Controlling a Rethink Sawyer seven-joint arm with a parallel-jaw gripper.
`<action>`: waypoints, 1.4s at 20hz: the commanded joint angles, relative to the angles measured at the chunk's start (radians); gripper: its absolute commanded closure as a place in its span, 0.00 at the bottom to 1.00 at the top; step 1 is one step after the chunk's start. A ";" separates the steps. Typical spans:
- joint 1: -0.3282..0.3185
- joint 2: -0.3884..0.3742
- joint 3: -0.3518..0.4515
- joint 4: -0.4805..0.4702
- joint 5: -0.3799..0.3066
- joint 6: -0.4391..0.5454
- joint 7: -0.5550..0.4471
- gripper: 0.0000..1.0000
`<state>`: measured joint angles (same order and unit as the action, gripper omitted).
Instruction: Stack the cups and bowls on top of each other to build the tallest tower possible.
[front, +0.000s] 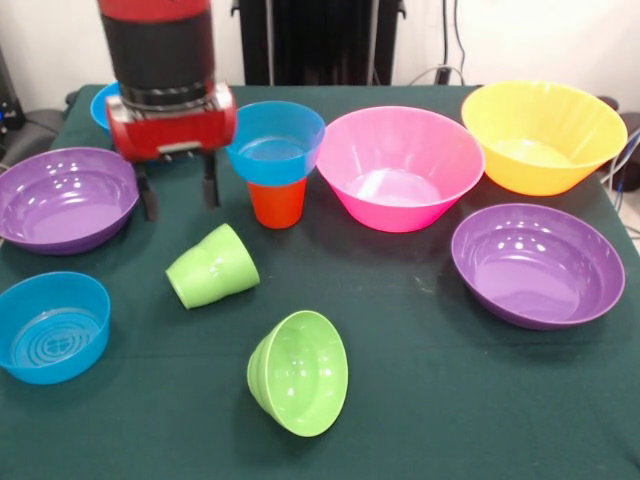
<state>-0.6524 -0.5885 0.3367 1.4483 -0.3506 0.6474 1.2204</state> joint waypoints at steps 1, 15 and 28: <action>0.000 -0.065 0.033 0.036 0.017 0.131 -0.008 0.00; 0.052 -0.023 0.017 0.078 0.022 -0.019 0.119 0.00; 0.214 -0.060 -0.129 0.049 -0.005 -0.040 0.261 0.00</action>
<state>-0.5215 -0.6634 0.2695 1.4500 -0.3274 0.6522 1.2449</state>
